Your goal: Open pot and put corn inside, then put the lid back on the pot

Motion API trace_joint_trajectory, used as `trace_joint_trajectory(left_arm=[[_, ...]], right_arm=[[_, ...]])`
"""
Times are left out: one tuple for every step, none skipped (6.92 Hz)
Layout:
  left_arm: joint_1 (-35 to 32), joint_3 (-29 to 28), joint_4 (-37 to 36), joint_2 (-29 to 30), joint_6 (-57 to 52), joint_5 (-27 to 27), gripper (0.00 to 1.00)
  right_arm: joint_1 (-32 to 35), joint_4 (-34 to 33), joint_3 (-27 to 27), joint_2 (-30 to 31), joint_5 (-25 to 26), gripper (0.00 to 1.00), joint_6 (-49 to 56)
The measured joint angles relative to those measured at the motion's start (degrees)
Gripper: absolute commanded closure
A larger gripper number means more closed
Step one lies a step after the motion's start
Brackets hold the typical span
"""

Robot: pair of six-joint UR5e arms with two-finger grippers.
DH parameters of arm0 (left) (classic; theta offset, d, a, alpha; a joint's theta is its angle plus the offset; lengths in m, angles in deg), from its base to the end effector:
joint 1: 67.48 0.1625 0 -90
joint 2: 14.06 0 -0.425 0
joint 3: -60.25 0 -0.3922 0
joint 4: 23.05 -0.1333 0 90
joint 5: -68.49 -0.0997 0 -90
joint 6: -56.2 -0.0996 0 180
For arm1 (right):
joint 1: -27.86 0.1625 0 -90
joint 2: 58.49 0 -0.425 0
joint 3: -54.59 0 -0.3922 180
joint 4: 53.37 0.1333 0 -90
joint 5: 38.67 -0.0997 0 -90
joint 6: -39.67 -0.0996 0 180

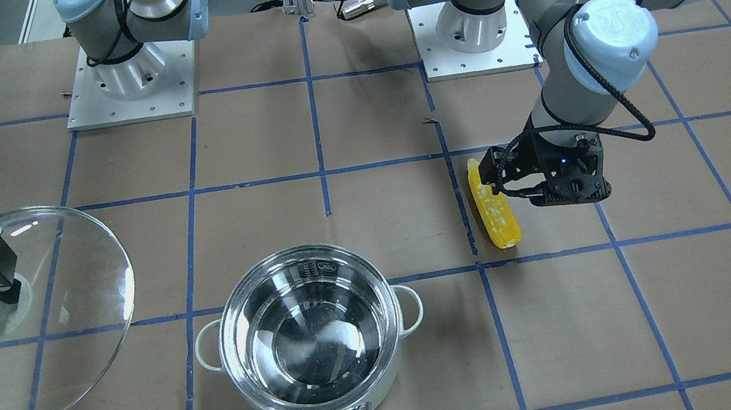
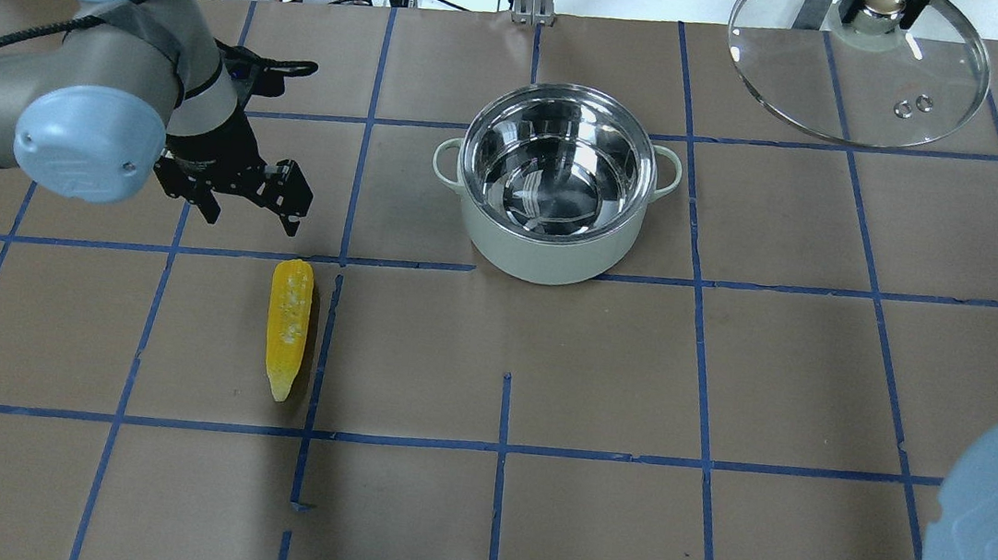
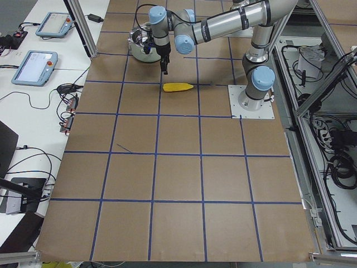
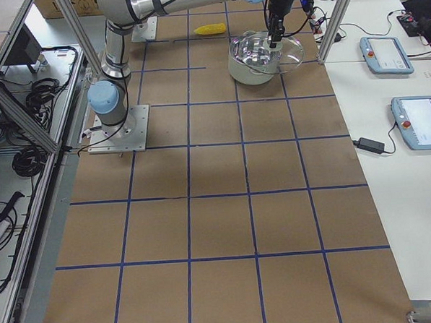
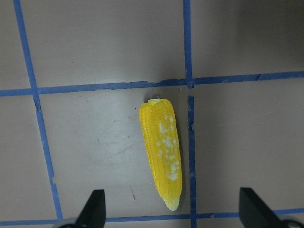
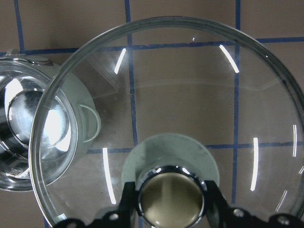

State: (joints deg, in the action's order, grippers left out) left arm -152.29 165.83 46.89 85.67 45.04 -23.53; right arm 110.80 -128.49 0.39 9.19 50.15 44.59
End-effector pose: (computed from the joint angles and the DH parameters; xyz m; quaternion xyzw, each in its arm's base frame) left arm -0.0825 -0.5262 0.3055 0.0528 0.9974 0.0478 0.0109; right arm 0.0557 -0.6518 0.5451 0.0188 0.9997 0.0111 0.0115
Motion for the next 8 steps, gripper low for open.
trace_joint_trajectory(left_arm=[[1.2, 4.0, -5.7, 1.1, -1.7, 0.1, 0.00], [1.7, 7.4, -9.1, 1.8, -2.2, 0.2, 0.00], [1.6, 9.5, -11.4, 2.5, -1.5, 0.9, 0.00], [1.4, 10.9, -13.8, 3.6, -0.3, 2.1, 0.00], [1.1, 12.7, -16.8, 4.8, 0.6, 2.8, 0.04], [1.1, 14.5, -20.2, 5.9, 0.8, 2.8, 0.26], [1.1, 15.5, -23.2, 6.5, 0.9, 2.7, 0.46], [1.2, 15.9, -24.3, 6.5, 1.0, 2.5, 0.57]], right_arm=[[-0.1, 0.0, 0.0, -0.1, 0.0, 0.88, -0.1], [-0.1, 0.0, -0.1, -0.2, 0.0, 0.88, -0.1], [0.0, -0.1, -0.1, -0.4, 0.0, 0.88, -0.2], [0.1, -0.3, -0.1, -0.5, 0.1, 0.88, -0.1], [0.1, -0.5, -0.2, -0.6, 0.1, 0.88, 0.0], [0.1, -0.7, -0.2, -0.7, 0.1, 0.88, 0.0], [0.2, -0.8, -0.2, -0.7, 0.1, 0.88, 0.0], [0.2, -0.8, -0.1, -0.7, 0.1, 0.88, -0.1]])
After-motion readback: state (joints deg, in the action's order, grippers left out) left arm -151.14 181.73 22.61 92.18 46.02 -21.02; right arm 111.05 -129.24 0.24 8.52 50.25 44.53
